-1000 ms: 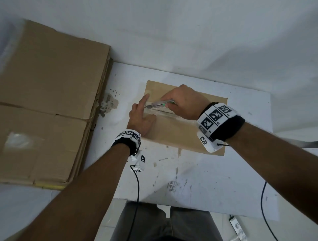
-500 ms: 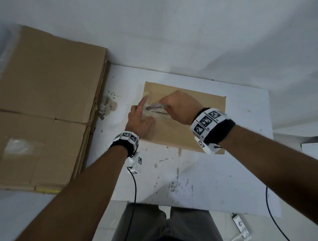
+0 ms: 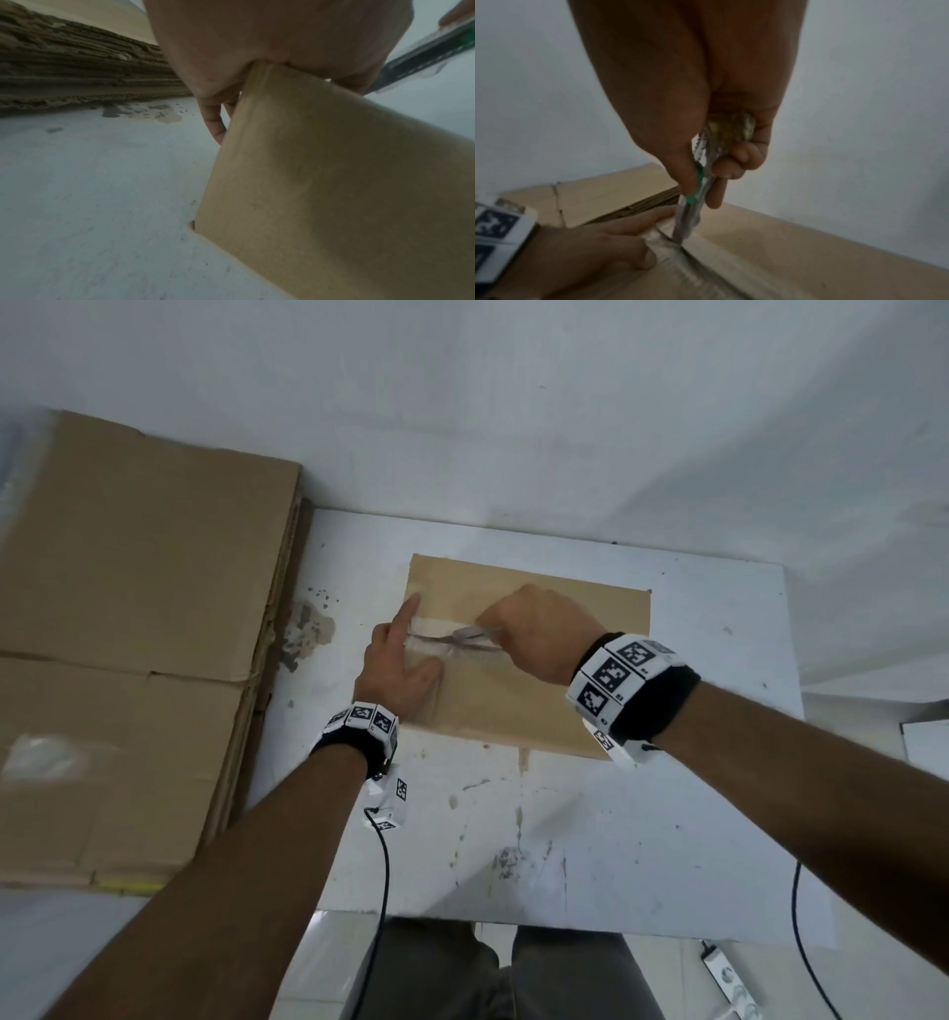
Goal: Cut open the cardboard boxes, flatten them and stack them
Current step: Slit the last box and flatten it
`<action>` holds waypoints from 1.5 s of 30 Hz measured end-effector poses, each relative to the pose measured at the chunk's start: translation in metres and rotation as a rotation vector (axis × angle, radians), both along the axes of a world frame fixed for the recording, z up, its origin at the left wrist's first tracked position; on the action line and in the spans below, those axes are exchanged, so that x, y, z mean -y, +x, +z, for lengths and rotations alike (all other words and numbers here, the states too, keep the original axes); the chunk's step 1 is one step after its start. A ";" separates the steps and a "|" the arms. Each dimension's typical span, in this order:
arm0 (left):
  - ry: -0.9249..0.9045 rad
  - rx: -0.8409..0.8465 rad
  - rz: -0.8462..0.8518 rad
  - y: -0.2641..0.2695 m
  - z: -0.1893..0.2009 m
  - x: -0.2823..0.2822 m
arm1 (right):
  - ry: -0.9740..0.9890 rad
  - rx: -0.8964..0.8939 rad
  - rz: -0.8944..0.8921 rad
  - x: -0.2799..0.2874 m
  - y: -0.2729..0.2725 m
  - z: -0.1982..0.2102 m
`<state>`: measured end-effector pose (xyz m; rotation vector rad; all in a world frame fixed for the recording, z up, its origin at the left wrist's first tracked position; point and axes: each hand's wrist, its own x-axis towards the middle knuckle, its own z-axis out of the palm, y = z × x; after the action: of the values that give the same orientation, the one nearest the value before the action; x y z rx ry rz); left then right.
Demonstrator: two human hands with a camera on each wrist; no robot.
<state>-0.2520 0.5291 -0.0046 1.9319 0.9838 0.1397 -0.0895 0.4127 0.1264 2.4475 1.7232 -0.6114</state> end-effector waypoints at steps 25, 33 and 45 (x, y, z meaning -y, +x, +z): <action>0.779 -0.110 -0.205 0.016 -0.003 0.043 | 0.093 -0.019 -0.006 0.077 0.020 -0.019; 0.738 -0.224 -0.190 0.029 0.008 0.050 | 0.051 -0.055 -0.095 0.088 0.055 -0.011; 0.645 -0.139 -0.052 0.079 -0.003 0.114 | -0.090 -0.034 -0.137 0.131 0.096 -0.012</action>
<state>-0.1735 0.4149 -0.0073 2.5803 1.0609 0.3277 0.0062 0.2812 0.1148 2.5213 1.5124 -0.7323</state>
